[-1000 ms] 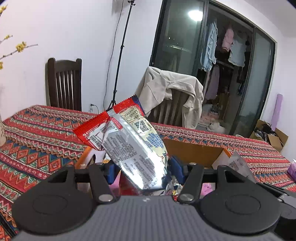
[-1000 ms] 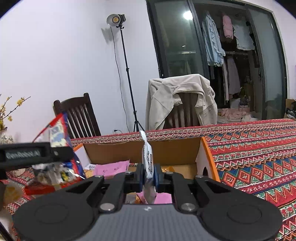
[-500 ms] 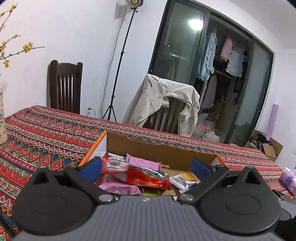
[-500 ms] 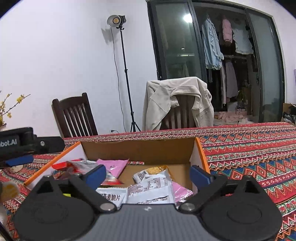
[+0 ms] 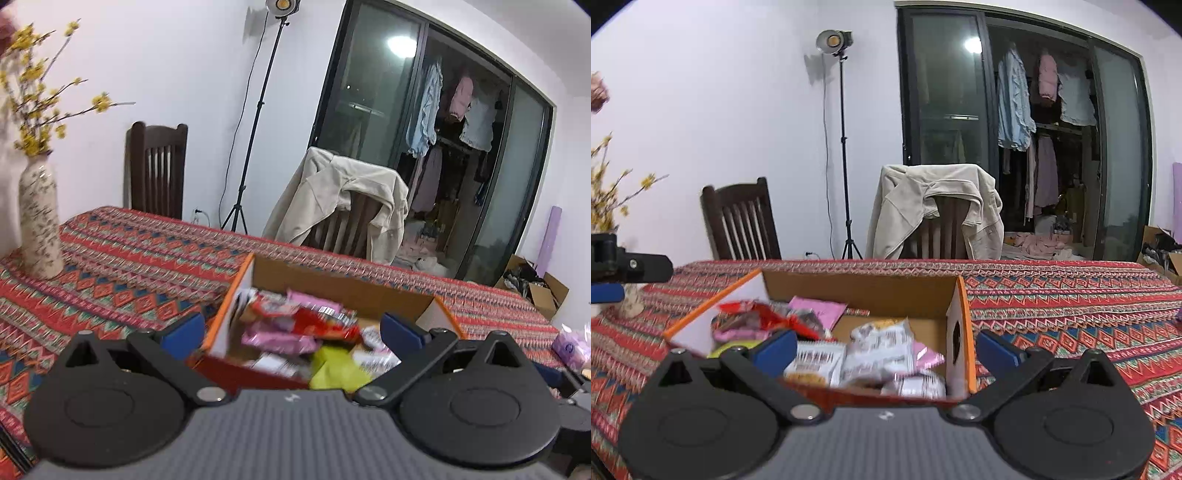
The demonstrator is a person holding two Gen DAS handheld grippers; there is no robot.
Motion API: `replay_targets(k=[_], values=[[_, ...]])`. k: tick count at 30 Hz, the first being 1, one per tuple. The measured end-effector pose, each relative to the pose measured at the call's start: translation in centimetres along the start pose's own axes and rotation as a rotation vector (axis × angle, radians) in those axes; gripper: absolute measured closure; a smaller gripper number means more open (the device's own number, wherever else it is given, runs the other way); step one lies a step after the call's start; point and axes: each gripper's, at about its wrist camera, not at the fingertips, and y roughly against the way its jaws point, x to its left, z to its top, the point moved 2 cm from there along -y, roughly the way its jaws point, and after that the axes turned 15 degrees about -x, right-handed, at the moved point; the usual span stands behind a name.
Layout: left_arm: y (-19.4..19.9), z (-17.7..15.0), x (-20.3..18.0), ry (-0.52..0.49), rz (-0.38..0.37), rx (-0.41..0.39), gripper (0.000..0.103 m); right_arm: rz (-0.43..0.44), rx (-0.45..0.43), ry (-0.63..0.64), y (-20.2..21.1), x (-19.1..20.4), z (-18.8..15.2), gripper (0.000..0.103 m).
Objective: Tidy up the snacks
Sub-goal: 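Carry both packets over the box and open both tools to drop them, then move the right tool to the yellow-green packet and grasp it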
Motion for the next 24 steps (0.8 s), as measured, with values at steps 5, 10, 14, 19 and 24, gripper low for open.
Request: replay_targets(k=[5,10,14,19,24], values=[[2.1,-2.3,2.3,-0.009,0.025,0.053,0.0,0.01,0.063,0.016,1.7,0.7,-2.0,0.0],[4.3,-5.2,4.2,-0.031,0.05,0.108,0.0,0.018,0.141,0.024,2.5,1.6,-4.3,0.0],[5.3,-6.6,5.6,-0.017,0.065,0.125,0.0,0.036,0.202,0.009,2.6,2.7,-5.9,0.0],[5.4,-7.4,6.3,-0.003,0.072,0.133,0.0,0.03,0.241,-0.014,2.4,4.3,-6.7,0.0],[5.4,-7.7,6.6,0.014,0.072,0.136,0.0,0.002,0.264,0.018,1.7,6.0,-7.1,0.0]])
